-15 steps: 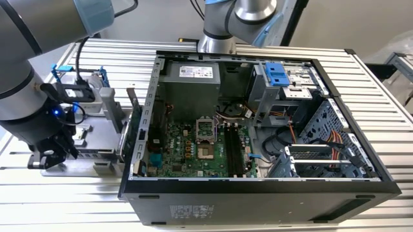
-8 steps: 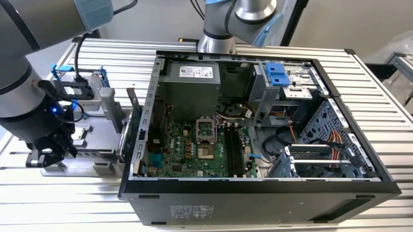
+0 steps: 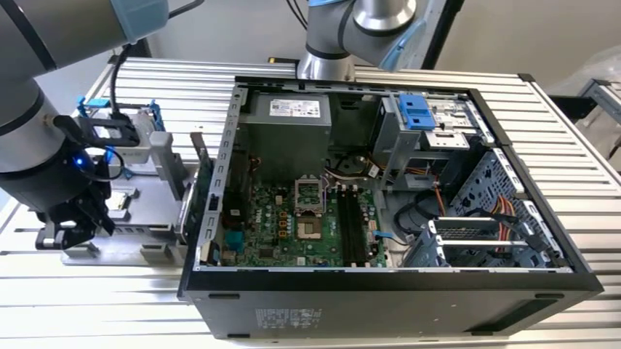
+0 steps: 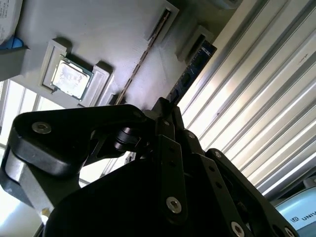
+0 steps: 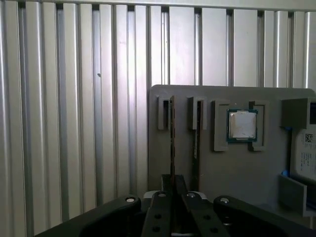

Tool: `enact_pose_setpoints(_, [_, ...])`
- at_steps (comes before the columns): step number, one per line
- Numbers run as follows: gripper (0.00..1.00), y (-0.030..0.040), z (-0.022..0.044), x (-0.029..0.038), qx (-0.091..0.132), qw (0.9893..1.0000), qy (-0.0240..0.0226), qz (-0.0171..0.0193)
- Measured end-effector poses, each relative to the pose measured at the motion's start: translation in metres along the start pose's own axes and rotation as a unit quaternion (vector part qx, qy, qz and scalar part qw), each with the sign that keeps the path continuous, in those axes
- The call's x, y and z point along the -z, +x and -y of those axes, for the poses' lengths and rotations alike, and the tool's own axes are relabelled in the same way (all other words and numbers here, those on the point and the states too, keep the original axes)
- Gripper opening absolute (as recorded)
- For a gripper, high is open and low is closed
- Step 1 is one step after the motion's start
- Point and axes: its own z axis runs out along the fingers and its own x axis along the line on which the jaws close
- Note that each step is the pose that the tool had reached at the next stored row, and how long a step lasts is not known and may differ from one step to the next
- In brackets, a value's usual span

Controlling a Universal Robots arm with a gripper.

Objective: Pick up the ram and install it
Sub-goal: 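Pick up the ram and move it above insertion slot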

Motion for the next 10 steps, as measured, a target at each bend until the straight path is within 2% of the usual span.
enact_pose_setpoints(10, [0.00,-0.0005,-0.0003,0.0061,0.000,1.0000,0.0000,0.0000])
